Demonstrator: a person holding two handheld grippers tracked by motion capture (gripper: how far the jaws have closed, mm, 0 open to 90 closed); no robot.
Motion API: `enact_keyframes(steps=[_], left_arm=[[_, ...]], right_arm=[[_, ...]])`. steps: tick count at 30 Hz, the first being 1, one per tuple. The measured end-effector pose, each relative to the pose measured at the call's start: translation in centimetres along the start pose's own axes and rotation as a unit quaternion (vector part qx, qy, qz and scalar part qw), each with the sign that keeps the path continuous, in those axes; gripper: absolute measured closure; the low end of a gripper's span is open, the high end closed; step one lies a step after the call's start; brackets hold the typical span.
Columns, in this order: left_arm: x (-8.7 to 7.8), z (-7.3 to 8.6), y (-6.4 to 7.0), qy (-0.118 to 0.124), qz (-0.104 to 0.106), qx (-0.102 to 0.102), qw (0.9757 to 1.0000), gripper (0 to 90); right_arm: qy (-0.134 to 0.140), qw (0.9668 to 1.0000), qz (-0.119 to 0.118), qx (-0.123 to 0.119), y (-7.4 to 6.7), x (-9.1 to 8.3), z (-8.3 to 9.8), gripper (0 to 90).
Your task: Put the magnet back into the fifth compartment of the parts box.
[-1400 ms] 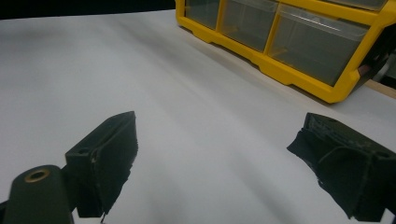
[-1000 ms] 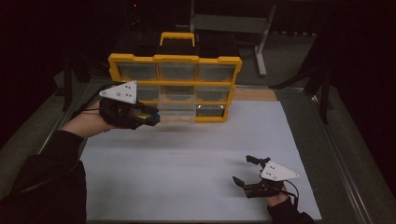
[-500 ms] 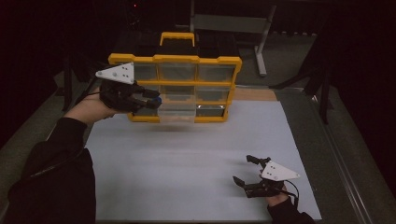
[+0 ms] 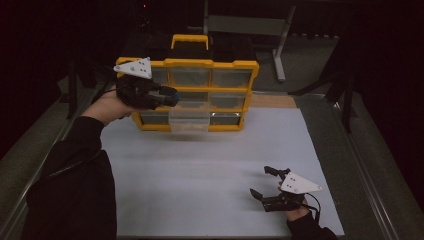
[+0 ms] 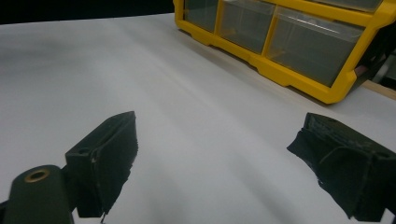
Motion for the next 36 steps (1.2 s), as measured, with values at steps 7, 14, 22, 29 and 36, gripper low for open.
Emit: enact_keyframes(steps=[7, 14, 22, 29, 36], left_arm=[[0.9, -0.3, -1.5, 0.009, -0.009, -0.020, 0.9997, 62.1], [2.3, 0.0, -2.2, 0.006, -0.007, -0.025, 0.9997, 62.1], [3.1, 1.1, -2.6, -0.022, -0.010, -0.026, 0.9994, 62.1], [3.8, 2.0, -2.9, -0.047, -0.011, -0.028, 0.9984, 62.1], [4.9, 2.8, -2.8, -0.089, -0.008, -0.026, 0.9957, 62.0]], right_arm=[[-0.002, 1.0000, -0.002, 0.000, -0.1, 0.1, 0.0, 11.9], [-0.002, 1.0000, -0.002, 0.002, 0.0, 0.0, 0.1, 11.9], [-0.001, 1.0000, -0.001, 0.004, 0.1, -0.1, 0.2, 11.9], [-0.003, 1.0000, -0.001, 0.002, 0.1, 0.0, 0.2, 11.9], [-0.005, 1.0000, -0.001, 0.004, 0.2, 0.0, 0.3, 11.9]])
Point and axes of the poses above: each handheld gripper's, and its own axes: x roughly forward along the jaws, z roughly out of its underside, y roughly to its right, the point moved 7 cm from there along x, roughly forward along the jaws, and after that the axes turned 2 degrees about -x, right-handed, at the moved point
